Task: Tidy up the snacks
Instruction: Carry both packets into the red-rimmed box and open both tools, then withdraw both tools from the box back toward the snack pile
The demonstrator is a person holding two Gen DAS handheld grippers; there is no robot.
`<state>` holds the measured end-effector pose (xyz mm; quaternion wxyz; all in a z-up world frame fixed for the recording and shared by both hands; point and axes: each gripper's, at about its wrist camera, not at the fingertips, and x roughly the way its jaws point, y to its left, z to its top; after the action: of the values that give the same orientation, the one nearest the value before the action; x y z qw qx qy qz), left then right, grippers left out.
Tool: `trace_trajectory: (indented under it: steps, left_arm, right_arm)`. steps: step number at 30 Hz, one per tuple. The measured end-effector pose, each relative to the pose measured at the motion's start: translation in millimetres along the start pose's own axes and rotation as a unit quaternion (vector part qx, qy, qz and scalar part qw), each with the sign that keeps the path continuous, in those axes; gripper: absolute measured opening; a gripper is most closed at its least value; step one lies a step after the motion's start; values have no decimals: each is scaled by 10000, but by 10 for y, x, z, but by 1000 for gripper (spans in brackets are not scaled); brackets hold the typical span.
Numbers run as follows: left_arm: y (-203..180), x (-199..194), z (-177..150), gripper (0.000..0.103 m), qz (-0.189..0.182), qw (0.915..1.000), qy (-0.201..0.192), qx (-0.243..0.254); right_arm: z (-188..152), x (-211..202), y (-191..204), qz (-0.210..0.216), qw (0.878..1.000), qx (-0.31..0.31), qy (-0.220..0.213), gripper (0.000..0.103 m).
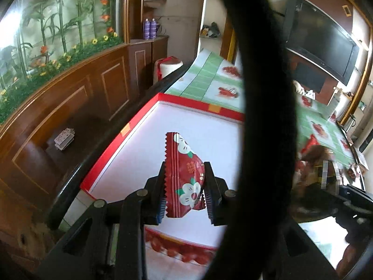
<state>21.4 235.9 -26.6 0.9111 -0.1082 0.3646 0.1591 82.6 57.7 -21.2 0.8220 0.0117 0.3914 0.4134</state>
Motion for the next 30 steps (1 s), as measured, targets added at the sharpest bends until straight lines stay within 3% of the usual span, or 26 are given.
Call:
trace_trajectory:
  steps: [7, 12, 13, 15, 16, 17, 22, 30]
  left_arm:
    - [229, 300, 18, 30, 87, 9996, 274, -72]
    - [265, 456, -44, 30, 75, 9986, 516, 5]
    - [264, 476, -62, 33, 88, 9985, 545, -2]
    - [253, 496, -90, 51, 137, 9982, 579, 20]
    - [250, 484, -93, 71, 203, 9983, 548, 18]
    - [245, 444, -98, 82, 276, 9986, 445, 19]
    - [204, 285, -74, 83, 382, 9991, 203, 24]
    - [-93, -81, -66, 83, 394, 9991, -112, 71]
  right_arm:
    - [-8, 672, 199, -15, 9972, -255, 698, 34]
    - [-74, 834, 244, -113, 9947, -338, 963, 35]
    - [-78, 830, 244, -127, 9947, -359, 956, 37]
    - [-63, 790, 251, -226, 9948, -425, 901, 37]
    - [-54, 758, 266, -283, 9948, -468, 861, 40]
    - [-50, 707, 275, -334, 9948, -522, 806, 42]
    - [-52, 376, 214, -622, 9953, -632, 397, 57]
    - [-177, -264, -95, -957, 9950, -263, -97, 60]
